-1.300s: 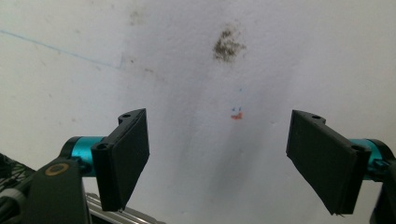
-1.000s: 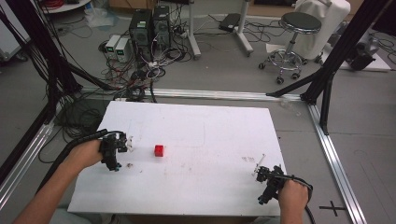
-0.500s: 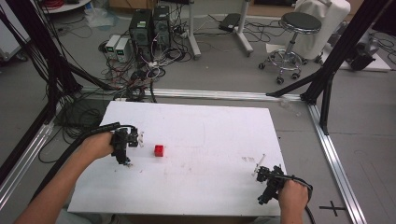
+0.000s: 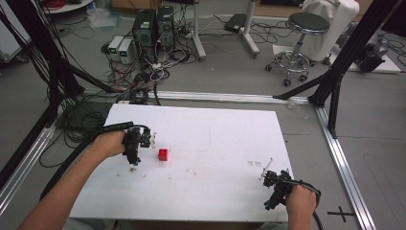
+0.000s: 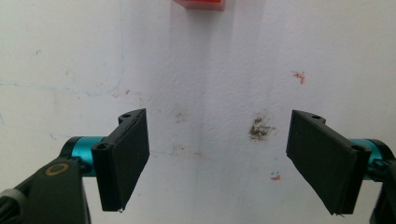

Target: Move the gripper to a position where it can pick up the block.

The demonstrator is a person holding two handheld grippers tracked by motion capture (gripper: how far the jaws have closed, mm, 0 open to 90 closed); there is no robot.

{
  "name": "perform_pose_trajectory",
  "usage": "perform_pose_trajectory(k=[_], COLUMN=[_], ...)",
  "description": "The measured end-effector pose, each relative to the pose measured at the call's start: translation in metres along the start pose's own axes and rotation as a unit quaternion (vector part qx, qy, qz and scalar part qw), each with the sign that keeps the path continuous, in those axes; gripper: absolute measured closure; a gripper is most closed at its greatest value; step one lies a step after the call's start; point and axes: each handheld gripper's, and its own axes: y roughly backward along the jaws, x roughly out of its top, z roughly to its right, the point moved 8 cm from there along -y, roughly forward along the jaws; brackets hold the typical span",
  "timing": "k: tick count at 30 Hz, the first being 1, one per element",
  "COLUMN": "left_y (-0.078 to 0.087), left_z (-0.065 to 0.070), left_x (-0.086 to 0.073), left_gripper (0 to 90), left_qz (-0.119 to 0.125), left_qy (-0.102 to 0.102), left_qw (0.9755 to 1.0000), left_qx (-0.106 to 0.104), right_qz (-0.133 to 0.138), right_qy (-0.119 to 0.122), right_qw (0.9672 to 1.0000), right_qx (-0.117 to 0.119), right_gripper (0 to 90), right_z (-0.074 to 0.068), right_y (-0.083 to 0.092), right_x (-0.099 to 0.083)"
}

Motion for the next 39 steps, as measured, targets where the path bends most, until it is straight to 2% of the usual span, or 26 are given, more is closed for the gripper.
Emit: perform_pose_trajectory(k=[10,18,27,39], left_y=[-0.004,-0.008,-0.015,-0.022], left_z=[-0.004,-0.007,-0.011,-0.014], left_x=[0.016,0.03,0.041,0.053], left_gripper=[21.6,21.6,21.6,21.6], left_qz=[0.001,0.0,-0.002,-0.002], left_qy=[-0.013,-0.03,-0.036,-0.043], left_qw=[0.9999,0.9995,0.999,0.9986], left_qx=[-0.005,-0.009,-0.026,-0.031], right_qz=[0.002,0.003,0.003,0.003], right_qy=[0.001,-0.001,0.002,0.003], right_qw=[1.0,1.0,1.0,1.0], right_qx=[0.003,0.003,0.005,0.005], right_gripper=[3.1,3.0,3.1,3.1], right_z=[0.0,0.0,0.0,-0.001], right_y=[-0.002,-0.001,-0.002,-0.003], right_x=[0.0,0.0,-0.001,0.001])
